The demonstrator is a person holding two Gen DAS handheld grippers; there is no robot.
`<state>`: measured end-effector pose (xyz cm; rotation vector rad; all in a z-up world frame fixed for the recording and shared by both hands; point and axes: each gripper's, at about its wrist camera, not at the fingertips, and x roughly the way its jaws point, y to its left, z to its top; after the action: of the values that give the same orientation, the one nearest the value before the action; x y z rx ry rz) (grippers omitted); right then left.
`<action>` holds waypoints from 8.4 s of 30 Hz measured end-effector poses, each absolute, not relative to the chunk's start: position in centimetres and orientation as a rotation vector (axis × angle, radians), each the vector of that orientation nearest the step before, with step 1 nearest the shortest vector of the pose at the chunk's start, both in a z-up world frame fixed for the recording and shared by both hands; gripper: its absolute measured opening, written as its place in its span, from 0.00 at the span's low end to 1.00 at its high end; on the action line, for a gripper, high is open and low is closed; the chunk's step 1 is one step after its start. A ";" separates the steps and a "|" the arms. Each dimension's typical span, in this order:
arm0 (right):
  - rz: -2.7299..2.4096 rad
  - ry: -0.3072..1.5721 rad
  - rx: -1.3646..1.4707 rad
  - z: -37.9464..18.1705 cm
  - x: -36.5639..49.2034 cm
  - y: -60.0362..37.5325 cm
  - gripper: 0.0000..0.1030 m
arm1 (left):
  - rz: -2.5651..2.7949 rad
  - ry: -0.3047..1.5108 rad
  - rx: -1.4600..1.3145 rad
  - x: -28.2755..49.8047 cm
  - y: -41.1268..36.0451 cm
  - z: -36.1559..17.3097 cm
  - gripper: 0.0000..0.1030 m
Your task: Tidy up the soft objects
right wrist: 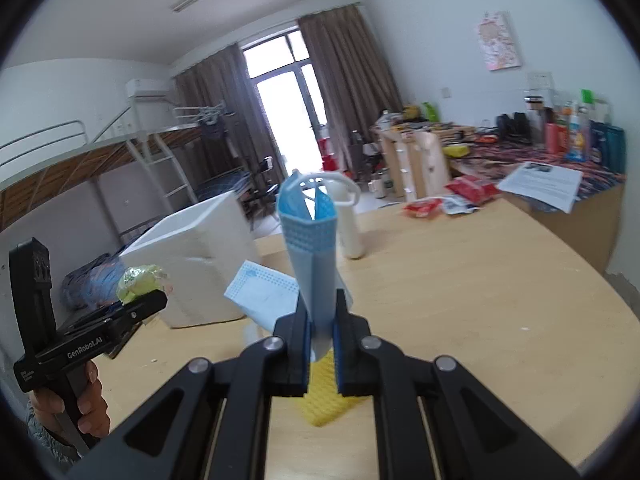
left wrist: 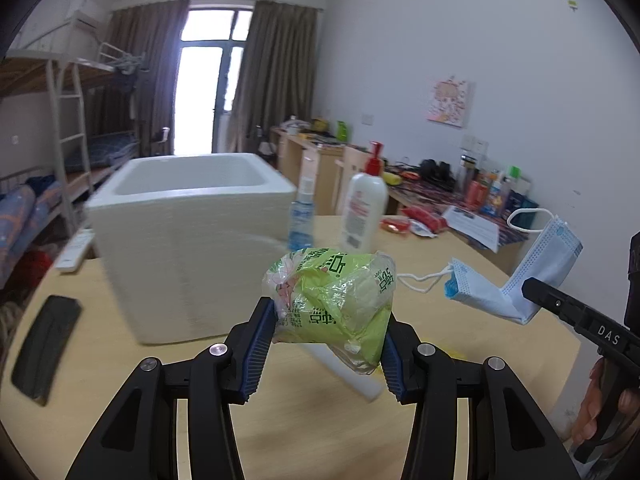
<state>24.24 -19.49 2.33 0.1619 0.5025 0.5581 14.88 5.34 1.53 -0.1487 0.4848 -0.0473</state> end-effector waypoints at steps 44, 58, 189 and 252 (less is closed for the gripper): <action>0.873 0.477 0.015 6.2 25.3 -5.9 0.11 | 0.151 0.379 -0.136 10.0 13.4 5.3 0.49; 0.878 0.445 0.010 9.2 27.8 -4.3 0.11 | 0.144 0.340 -0.110 12.2 14.0 8.1 0.49; 0.863 0.521 -0.131 9.3 31.8 3.8 0.88 | 0.271 0.393 -0.129 16.0 19.5 7.6 0.99; 0.689 0.199 -0.082 4.6 15.6 -12.2 0.99 | 0.315 0.095 -0.047 0.7 8.6 4.5 0.99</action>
<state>15.64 -12.17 4.59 -0.0819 0.1994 0.6888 0.73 8.60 4.51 -0.0473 0.0949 0.3150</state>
